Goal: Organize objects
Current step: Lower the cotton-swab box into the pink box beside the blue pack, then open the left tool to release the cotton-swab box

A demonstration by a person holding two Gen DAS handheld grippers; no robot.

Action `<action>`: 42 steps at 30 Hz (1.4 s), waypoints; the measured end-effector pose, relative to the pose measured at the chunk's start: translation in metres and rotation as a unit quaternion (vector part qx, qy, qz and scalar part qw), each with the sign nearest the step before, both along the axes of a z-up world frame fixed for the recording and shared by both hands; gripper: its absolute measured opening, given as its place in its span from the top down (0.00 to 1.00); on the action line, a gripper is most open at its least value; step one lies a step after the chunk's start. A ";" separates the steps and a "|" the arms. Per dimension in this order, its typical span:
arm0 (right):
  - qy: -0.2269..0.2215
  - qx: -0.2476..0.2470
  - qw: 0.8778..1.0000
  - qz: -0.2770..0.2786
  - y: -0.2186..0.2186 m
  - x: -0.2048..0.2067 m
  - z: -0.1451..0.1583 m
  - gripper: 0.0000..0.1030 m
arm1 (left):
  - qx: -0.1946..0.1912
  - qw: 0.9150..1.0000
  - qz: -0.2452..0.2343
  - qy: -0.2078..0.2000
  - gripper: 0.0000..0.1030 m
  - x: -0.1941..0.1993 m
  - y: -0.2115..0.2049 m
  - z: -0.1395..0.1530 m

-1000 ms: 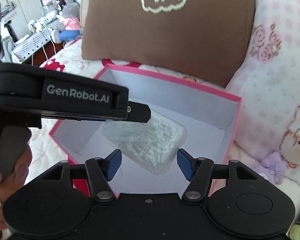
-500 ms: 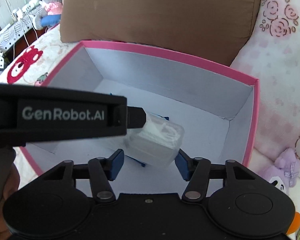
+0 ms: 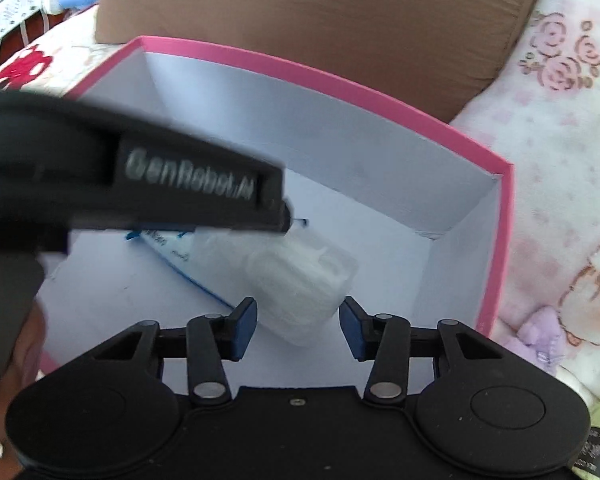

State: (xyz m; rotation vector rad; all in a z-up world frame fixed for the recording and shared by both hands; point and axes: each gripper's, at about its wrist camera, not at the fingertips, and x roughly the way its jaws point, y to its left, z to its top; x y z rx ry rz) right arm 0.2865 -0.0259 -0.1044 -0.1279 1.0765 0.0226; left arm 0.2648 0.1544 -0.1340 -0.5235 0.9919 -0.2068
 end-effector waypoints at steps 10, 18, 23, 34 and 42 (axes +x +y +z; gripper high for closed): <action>-0.032 0.052 0.998 0.009 -0.018 -0.045 0.035 0.48 | 0.021 1.000 -0.001 -0.024 0.51 -0.005 -0.008 -0.001; -0.042 0.078 0.995 0.041 -0.028 -0.057 0.042 0.48 | 0.029 0.999 0.003 -0.024 0.59 0.000 -0.016 -0.001; -0.038 0.086 0.995 0.020 -0.027 -0.045 0.028 0.58 | 0.018 1.000 0.015 -0.018 0.73 -0.004 -0.021 0.001; -0.058 -0.115 0.988 0.082 0.006 -0.024 -0.001 0.62 | 0.019 0.999 0.021 -0.020 0.74 -0.002 -0.004 -0.002; -0.092 -0.097 0.988 0.079 -0.003 -0.023 0.020 0.66 | 0.033 0.999 0.014 -0.007 0.65 0.006 -0.017 -0.008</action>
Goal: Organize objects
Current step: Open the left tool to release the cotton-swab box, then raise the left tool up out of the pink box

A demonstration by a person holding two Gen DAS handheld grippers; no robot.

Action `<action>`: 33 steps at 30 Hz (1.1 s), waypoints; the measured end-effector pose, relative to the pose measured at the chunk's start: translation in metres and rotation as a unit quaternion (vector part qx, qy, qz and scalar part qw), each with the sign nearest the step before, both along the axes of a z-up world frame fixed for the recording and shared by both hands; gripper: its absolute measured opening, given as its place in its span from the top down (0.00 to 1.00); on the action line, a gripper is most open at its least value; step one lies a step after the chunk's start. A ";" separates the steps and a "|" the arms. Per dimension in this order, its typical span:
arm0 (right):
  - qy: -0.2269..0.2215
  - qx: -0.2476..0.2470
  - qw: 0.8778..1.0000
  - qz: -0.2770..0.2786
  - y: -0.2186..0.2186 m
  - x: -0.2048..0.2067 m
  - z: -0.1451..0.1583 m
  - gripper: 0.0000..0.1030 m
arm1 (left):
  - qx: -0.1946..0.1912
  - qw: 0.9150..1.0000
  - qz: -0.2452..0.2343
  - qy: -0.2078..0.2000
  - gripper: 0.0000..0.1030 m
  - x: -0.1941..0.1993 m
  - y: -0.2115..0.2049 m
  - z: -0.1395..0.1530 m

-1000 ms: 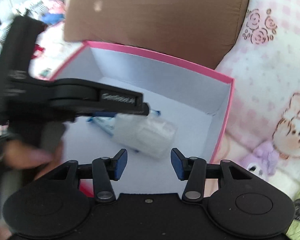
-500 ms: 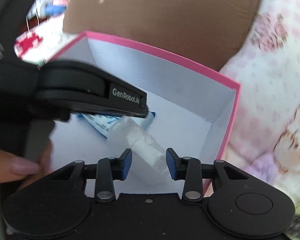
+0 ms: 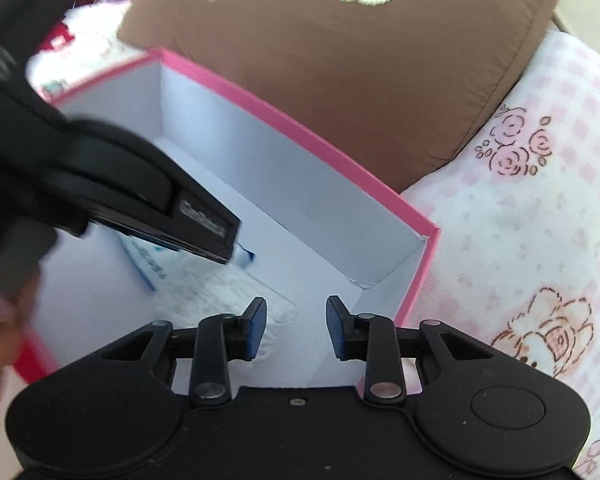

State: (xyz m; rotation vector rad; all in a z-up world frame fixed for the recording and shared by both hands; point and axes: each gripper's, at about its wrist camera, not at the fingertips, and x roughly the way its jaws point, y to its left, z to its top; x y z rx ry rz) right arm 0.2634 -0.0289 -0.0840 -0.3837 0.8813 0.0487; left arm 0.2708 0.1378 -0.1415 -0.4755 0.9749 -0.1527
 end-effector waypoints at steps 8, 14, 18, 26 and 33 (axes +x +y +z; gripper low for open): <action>0.020 0.095 0.995 0.004 -0.023 -0.008 0.017 0.65 | 0.033 0.999 -0.015 0.022 0.57 -0.015 -0.010 0.004; 0.013 0.109 0.994 0.007 -0.032 -0.017 0.019 0.65 | 0.028 0.999 -0.014 0.024 0.69 -0.012 -0.025 0.002; 0.004 0.115 0.993 0.002 -0.037 -0.025 0.017 0.65 | 0.019 0.999 -0.023 0.013 0.71 -0.009 -0.043 0.001; -0.003 0.120 0.993 0.002 -0.042 -0.044 0.018 0.65 | 0.034 0.999 -0.017 -0.011 0.71 -0.012 -0.045 0.009; 0.004 0.146 0.989 0.002 -0.044 -0.058 0.031 0.62 | 0.004 1.000 -0.002 0.001 0.60 -0.032 -0.024 0.039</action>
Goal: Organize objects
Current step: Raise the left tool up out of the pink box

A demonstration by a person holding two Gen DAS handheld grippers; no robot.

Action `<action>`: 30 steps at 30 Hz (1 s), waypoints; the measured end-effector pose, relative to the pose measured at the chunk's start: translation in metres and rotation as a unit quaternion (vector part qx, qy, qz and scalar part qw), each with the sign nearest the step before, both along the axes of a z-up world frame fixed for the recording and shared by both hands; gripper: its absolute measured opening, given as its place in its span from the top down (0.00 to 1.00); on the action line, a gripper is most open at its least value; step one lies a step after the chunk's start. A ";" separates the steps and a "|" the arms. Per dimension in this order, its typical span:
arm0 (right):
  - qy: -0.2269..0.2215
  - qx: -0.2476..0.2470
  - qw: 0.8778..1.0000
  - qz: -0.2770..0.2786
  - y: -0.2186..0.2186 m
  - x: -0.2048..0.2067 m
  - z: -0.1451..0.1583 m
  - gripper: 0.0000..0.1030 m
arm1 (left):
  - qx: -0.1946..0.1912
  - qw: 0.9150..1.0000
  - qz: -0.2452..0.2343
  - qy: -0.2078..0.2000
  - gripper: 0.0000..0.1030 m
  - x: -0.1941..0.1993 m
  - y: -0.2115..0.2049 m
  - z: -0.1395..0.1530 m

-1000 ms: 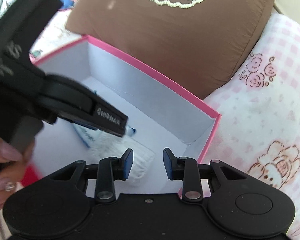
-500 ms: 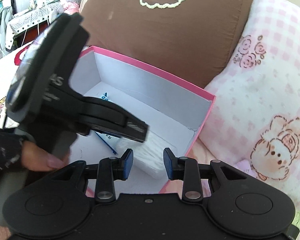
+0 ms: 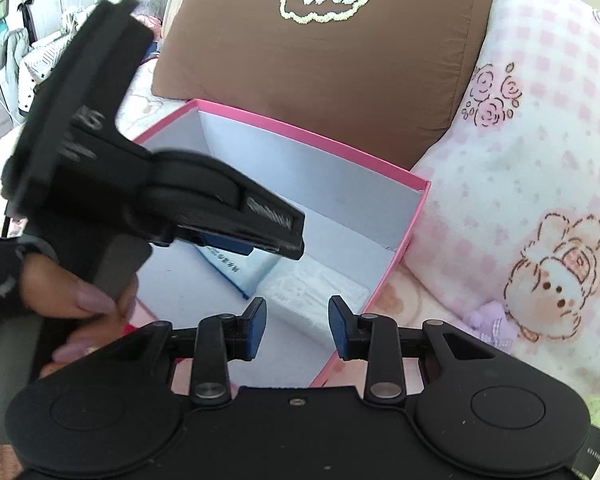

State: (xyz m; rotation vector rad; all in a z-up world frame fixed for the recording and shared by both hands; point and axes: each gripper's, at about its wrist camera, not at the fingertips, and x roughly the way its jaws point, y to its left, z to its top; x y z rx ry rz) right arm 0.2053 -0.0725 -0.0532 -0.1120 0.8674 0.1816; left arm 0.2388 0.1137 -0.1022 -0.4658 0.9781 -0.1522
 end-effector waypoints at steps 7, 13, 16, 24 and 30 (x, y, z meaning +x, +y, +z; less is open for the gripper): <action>-0.003 -0.003 1.000 -0.019 0.006 -0.020 0.025 0.61 | 0.011 1.000 -0.028 -0.002 0.49 -0.032 0.005 0.034; -0.004 0.010 1.000 -0.017 0.010 -0.038 0.048 0.60 | 0.053 0.997 -0.052 -0.013 0.40 -0.056 0.001 0.071; -0.012 0.016 1.000 -0.006 0.014 -0.050 0.061 0.56 | 0.068 0.995 -0.068 -0.016 0.39 -0.069 0.000 0.090; 0.001 0.031 0.999 0.006 0.018 -0.080 0.085 0.49 | 0.071 0.993 -0.093 -0.019 0.24 -0.110 0.002 0.131; -0.014 0.020 1.000 0.017 0.018 -0.113 0.101 0.40 | 0.092 0.991 -0.096 -0.023 0.23 -0.146 0.003 0.151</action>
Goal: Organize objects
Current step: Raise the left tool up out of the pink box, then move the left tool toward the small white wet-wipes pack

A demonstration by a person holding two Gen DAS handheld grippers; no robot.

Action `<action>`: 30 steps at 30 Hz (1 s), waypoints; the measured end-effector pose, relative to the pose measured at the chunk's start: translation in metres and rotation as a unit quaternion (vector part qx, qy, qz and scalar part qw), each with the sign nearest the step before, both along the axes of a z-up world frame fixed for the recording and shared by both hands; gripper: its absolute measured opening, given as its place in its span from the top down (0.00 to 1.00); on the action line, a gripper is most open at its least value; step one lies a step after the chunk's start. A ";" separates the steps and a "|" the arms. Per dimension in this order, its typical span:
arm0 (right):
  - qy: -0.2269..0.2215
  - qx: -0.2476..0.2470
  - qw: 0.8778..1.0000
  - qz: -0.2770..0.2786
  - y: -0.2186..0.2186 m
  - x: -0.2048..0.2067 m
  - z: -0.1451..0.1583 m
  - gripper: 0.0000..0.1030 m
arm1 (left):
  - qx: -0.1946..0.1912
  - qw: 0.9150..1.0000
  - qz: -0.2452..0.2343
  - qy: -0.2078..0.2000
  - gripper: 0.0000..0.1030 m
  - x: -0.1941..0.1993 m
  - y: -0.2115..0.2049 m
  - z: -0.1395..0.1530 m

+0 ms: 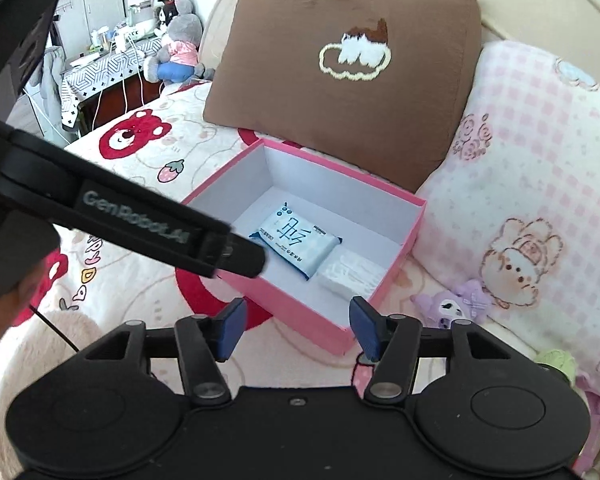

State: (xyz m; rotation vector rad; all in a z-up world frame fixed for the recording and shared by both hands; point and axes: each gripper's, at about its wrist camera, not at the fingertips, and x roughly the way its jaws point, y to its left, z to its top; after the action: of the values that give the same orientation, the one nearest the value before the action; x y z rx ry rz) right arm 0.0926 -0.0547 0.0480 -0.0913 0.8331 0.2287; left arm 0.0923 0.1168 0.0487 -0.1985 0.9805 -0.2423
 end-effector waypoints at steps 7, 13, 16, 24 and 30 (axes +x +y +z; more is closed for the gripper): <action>-0.013 -0.004 1.000 0.002 -0.008 -0.032 0.017 0.39 | 0.026 0.999 -0.019 -0.034 0.22 -0.032 -0.006 0.017; -0.009 0.004 1.000 0.008 -0.022 -0.055 0.017 0.17 | 0.039 0.998 -0.031 -0.040 0.18 -0.056 -0.012 0.025; -0.018 -0.019 1.000 0.008 -0.026 -0.067 0.013 0.15 | 0.046 0.997 -0.052 -0.038 0.18 -0.066 -0.017 0.026; -0.027 -0.024 0.999 0.001 -0.050 -0.095 0.011 0.15 | 0.058 0.996 -0.071 -0.014 0.13 -0.083 -0.029 0.017; -0.049 -0.065 0.997 -0.010 -0.067 -0.113 -0.001 0.15 | 0.056 0.993 -0.100 -0.010 0.03 -0.089 -0.047 0.001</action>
State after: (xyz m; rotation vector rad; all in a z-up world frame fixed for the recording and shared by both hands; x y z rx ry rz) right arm -0.0199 -0.1217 0.0470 -0.2134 0.7508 0.1499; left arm 0.0037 0.0695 0.0496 0.0060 0.9916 -0.3709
